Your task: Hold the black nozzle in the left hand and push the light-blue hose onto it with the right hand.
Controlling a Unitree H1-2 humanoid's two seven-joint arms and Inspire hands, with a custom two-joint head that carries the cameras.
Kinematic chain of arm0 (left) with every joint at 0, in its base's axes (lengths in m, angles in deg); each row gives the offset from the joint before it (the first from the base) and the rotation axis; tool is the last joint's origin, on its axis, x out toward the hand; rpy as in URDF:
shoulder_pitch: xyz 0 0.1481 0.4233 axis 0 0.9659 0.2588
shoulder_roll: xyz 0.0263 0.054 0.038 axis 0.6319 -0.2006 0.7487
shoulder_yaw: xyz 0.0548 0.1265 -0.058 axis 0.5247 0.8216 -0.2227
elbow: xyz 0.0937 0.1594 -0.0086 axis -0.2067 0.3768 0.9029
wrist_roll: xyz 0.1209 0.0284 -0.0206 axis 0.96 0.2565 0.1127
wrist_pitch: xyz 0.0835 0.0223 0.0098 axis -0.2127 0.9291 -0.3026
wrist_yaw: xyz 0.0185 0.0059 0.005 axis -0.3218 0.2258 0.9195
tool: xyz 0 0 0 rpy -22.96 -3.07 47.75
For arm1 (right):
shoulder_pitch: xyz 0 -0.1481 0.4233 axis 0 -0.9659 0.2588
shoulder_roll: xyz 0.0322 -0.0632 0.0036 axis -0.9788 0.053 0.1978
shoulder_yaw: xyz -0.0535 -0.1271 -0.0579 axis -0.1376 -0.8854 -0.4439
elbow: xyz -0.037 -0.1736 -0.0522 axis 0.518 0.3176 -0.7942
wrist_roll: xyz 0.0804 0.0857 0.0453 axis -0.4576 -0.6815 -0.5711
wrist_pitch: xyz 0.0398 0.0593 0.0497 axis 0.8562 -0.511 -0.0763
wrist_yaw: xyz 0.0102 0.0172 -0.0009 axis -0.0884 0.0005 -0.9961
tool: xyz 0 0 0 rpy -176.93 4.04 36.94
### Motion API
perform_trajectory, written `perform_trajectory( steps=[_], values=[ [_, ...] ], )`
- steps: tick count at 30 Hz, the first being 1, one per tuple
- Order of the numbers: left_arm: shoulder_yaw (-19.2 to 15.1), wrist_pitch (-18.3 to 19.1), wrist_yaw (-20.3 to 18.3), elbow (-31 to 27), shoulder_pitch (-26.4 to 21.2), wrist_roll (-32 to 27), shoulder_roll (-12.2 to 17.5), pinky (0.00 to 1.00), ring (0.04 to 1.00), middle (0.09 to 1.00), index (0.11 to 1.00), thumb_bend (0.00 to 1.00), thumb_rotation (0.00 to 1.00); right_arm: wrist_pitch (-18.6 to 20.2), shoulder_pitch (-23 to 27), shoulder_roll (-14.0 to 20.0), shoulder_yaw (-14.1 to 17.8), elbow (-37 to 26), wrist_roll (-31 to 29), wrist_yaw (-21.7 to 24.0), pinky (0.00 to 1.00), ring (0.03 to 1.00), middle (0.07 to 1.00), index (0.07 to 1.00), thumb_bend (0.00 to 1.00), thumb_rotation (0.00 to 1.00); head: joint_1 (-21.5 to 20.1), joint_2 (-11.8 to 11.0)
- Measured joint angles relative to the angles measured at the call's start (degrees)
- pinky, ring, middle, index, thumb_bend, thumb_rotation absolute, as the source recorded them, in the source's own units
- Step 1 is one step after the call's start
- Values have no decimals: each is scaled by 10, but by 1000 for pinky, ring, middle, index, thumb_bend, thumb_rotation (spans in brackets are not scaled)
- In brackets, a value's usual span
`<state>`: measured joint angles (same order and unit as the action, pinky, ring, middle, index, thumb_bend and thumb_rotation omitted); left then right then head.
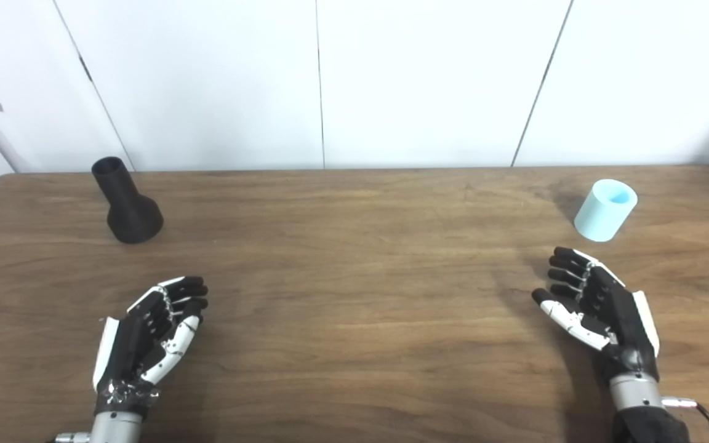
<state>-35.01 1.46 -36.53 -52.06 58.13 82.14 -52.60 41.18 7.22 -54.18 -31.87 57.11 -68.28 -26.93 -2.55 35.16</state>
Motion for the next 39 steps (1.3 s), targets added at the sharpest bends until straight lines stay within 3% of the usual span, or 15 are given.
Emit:
perform_trajectory(
  steps=[16,21,25,27,36,39],
  values=[
    [0,0,0,0,0,-1,0,596,670,697,677,284,235,-1,0,0,0,0,2,0,660,733,744,721,323,0,-3,-1],
    [-15,1,6,0,0,-15,-8,604,678,703,684,267,110,-11,0,2,0,6,0,1,675,745,753,728,320,15,4,-6],
    [-36,1,27,-5,4,-19,-19,605,677,700,679,346,166,-22,-1,7,2,17,-2,5,679,747,755,733,334,0,20,-6],
    [-42,1,37,-11,10,-1,-18,639,713,734,720,451,238,-26,-1,9,4,22,-5,10,676,748,757,737,331,0,30,-7],
    [-59,27,51,-31,19,57,16,760,788,798,818,695,317,-41,-2,37,25,41,-53,48,721,778,781,758,298,0,117,-9],
    [-59,44,51,-32,18,68,21,802,830,825,852,774,328,-46,-4,53,33,43,-61,63,641,730,748,720,311,97,158,-18]
  ],
)
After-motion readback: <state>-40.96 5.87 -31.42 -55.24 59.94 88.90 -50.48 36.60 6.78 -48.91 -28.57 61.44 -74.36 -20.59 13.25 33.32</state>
